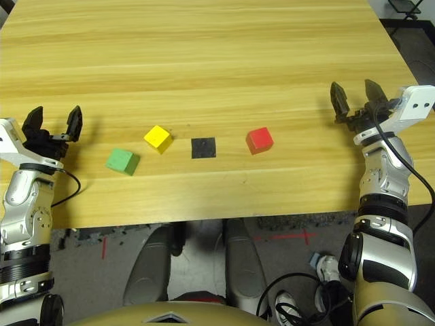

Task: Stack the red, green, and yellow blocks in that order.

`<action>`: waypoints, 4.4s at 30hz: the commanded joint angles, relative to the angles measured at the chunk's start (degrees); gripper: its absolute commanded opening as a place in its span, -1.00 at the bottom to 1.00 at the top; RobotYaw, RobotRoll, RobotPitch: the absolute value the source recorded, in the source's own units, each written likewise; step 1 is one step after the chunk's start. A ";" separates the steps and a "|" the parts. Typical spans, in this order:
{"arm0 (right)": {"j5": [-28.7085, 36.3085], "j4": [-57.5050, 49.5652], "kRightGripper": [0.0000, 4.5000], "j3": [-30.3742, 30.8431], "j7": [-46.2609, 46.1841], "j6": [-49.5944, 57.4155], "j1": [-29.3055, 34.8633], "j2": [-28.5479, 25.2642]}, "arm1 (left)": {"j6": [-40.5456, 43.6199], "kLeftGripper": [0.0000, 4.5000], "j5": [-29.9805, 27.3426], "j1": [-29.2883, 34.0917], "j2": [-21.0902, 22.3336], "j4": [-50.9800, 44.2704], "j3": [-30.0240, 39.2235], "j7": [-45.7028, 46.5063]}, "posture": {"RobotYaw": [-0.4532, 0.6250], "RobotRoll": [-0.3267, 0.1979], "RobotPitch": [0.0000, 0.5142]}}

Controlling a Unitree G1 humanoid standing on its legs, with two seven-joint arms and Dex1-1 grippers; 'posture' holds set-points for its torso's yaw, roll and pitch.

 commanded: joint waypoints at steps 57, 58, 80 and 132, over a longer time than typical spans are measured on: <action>-0.73 3.60 1.00 60.69 54.52 -3.65 -27.56 -15.52 | 37.29 0.99 -13.21 -19.01 28.87 -15.38 -18.76 -44.33 | 0.24 -0.02 0.12; -0.97 4.04 1.00 60.76 54.52 -3.89 -27.59 -15.12 | 37.48 0.99 -13.24 -18.95 28.87 -15.56 -18.65 -44.24 | 0.26 -0.01 0.13; -4.71 -18.36 -0.08 53.99 49.55 19.63 -25.13 -9.66 | 39.92 1.00 -13.36 -18.82 30.80 -17.59 -17.13 -44.45 | 0.40 0.06 0.11; -10.03 -15.47 0.99 38.49 51.93 33.78 -29.08 1.99 | 32.88 1.00 -8.63 -22.56 32.83 -13.28 -19.20 -50.53 | 0.48 0.09 0.07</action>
